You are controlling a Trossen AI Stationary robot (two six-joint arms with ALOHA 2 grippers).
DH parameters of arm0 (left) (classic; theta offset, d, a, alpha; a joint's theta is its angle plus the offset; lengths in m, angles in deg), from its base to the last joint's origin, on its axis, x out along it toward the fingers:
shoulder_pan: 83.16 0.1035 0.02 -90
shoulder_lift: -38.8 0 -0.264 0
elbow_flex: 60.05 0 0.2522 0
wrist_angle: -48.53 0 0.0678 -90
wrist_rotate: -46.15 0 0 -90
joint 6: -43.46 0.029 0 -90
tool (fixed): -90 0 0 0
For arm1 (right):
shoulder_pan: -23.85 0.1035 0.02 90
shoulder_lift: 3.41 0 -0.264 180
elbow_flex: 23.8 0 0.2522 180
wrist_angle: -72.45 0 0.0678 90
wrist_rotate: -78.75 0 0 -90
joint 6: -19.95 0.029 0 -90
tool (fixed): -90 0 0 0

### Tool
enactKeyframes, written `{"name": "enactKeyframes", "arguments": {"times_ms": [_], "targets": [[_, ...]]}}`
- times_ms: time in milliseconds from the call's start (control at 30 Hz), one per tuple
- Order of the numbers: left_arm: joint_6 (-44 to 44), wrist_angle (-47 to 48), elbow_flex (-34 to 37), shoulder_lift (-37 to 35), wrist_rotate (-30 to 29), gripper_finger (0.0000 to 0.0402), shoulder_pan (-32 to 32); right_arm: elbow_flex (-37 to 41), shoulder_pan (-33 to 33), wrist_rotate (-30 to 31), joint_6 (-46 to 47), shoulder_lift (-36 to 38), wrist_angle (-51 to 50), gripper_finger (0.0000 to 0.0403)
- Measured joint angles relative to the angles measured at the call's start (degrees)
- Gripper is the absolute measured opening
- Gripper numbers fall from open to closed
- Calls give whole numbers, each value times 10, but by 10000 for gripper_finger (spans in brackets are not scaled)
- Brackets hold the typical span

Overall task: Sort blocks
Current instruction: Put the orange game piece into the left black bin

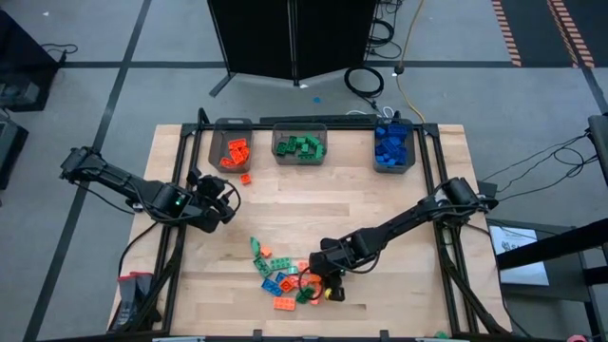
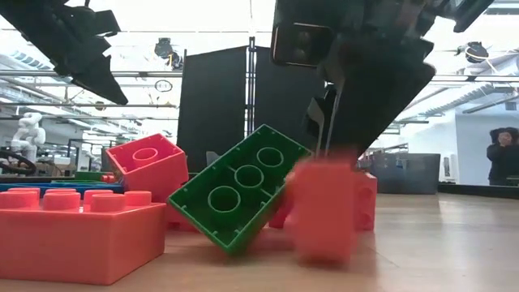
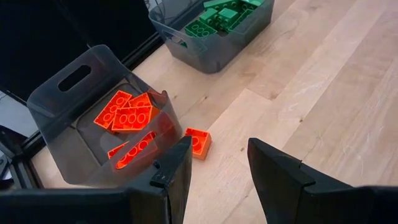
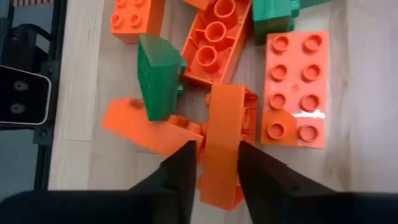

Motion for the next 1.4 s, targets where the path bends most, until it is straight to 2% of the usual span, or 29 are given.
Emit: {"name": "enactKeyframes", "arguments": {"times_ms": [233,300,433,633,833,1100,1233,1400], "targets": [[0,1,0,0,2,160,0,1,-2,6,19,-2,-13,16],[0,1,0,0,2,160,0,2,-3,11,26,-2,-21,6],[0,3,0,0,2,160,0,2,-7,12,34,-3,-24,13],[0,3,0,0,2,160,0,-2,-11,14,31,1,-39,4],[1,3,0,0,1,160,0,-19,-16,108,12,38,-149,1],[0,3,0,0,-11,160,0,-22,-68,198,-1,119,-218,1],[0,3,0,0,-12,160,0,-23,-125,243,-2,157,-201,0],[-1,3,0,0,-12,160,0,-23,-220,245,-37,159,-71,0]]}}
